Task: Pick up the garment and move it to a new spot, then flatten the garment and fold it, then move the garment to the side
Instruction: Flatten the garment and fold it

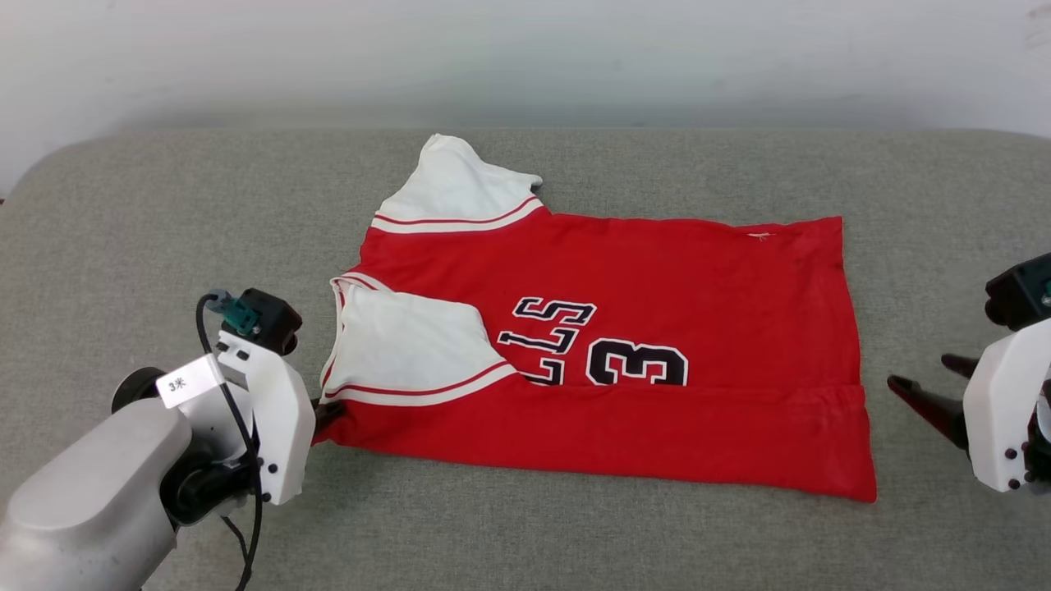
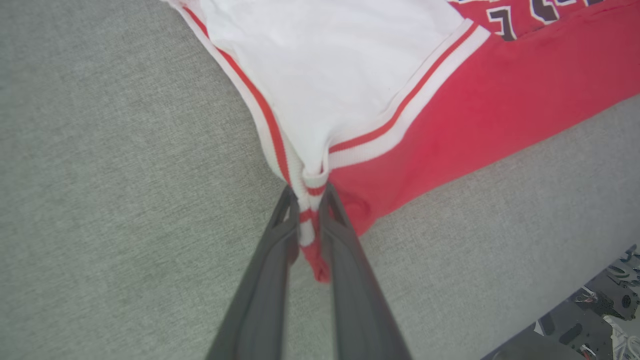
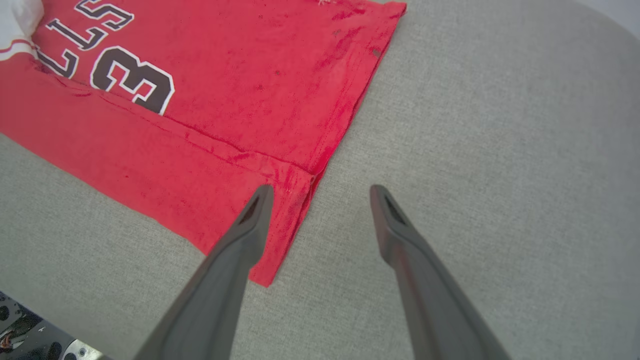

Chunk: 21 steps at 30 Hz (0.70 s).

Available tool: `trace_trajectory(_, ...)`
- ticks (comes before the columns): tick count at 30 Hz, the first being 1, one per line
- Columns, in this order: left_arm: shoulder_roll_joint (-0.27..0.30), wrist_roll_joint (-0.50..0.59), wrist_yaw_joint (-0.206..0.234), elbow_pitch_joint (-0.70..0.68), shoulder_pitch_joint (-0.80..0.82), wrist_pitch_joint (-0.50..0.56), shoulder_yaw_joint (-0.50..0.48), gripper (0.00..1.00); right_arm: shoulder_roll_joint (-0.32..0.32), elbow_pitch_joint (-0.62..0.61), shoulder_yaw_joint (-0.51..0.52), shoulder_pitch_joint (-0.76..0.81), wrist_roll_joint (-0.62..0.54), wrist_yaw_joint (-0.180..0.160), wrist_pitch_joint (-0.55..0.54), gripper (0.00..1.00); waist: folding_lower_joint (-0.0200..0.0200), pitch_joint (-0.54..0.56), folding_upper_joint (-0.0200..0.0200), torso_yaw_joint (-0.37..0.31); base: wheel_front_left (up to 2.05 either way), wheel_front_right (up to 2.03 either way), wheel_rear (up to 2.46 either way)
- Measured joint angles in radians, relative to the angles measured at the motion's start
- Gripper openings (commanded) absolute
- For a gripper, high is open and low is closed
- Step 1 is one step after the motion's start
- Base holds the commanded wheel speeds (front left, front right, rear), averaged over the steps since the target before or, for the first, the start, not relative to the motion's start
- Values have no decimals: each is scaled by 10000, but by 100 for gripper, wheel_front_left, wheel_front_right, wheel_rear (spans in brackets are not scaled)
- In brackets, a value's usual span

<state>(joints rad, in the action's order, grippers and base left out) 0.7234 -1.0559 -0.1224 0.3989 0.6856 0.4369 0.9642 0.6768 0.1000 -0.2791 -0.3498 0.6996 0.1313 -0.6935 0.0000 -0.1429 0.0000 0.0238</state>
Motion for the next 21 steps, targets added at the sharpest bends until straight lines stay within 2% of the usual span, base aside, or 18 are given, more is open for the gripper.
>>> trace_trajectory(7, -4, 167, 174, -506, 57, -50, 25, 0, -198, 458, -372, 159, 115, 0, -997, 100, 0, -283, 0, 150, 0, 0, 0)
trace_trajectory(15, -8, 324, 270, -742, 244, -109, 19, 0, -966, 1630, -807, 264, -61, -2, -746, 100, 1, -720, 0, 322, 0, 0, 0)
trace_trajectory(21, -73, 397, 278, -731, 331, -198, 50, 0, -1076, 2291, -1338, 164, -140, -27, -399, 100, 0, -920, -1, 406, 0, 0, 0)
